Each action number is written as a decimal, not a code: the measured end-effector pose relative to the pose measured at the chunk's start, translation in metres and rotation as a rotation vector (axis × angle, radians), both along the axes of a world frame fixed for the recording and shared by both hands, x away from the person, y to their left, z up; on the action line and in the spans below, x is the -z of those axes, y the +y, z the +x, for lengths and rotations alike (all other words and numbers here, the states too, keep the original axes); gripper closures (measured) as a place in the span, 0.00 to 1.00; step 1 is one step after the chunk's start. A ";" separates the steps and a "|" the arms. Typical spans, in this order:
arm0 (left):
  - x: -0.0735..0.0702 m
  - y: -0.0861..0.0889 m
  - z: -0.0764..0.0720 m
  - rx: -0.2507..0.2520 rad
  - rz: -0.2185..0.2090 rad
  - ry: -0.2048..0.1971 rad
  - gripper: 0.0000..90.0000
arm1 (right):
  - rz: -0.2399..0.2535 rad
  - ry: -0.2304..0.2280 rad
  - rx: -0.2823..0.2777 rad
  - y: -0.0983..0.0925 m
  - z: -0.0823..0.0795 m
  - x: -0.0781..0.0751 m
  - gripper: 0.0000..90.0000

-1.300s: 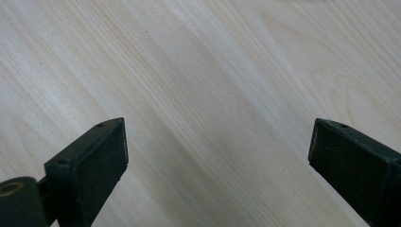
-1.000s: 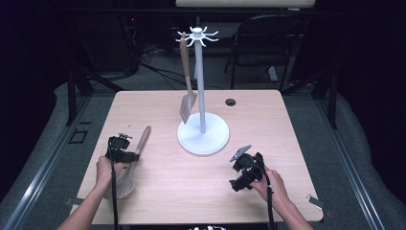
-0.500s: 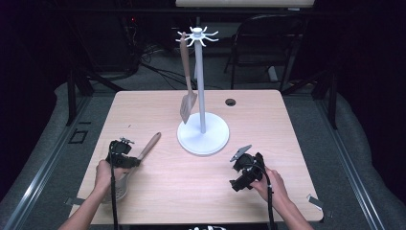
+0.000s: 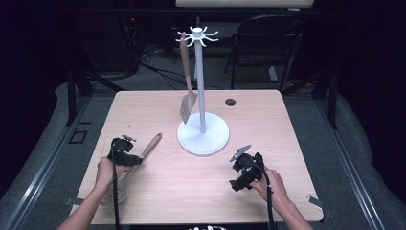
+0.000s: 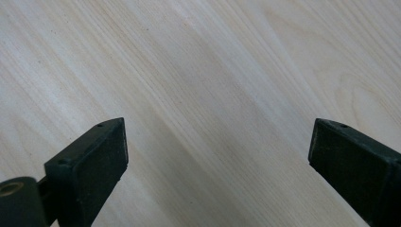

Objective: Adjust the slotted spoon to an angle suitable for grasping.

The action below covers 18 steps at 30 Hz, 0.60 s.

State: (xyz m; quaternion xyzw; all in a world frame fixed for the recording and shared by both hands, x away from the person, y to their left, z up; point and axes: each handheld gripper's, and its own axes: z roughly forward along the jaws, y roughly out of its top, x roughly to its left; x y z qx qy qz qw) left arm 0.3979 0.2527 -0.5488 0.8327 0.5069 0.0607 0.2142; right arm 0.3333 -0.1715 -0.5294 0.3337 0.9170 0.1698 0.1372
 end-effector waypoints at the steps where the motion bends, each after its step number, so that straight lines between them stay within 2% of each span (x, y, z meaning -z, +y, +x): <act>1: 0.000 -0.001 0.001 -0.003 -0.002 0.007 0.79 | -0.008 0.001 -0.004 0.000 0.000 -0.001 0.05; 11: 0.002 -0.011 0.011 0.023 0.057 0.059 0.77 | 0.002 0.001 0.000 0.000 0.001 0.001 0.06; 14: 0.002 -0.014 0.012 0.036 0.089 0.055 0.77 | -0.002 -0.001 -0.002 0.000 0.000 0.000 0.06; 16: 0.002 -0.015 0.012 0.038 0.114 0.048 0.81 | -0.003 -0.001 -0.001 0.000 0.000 0.000 0.06; 18: 0.002 -0.015 0.012 0.038 0.114 0.049 0.83 | -0.001 -0.003 0.002 0.000 -0.001 0.000 0.06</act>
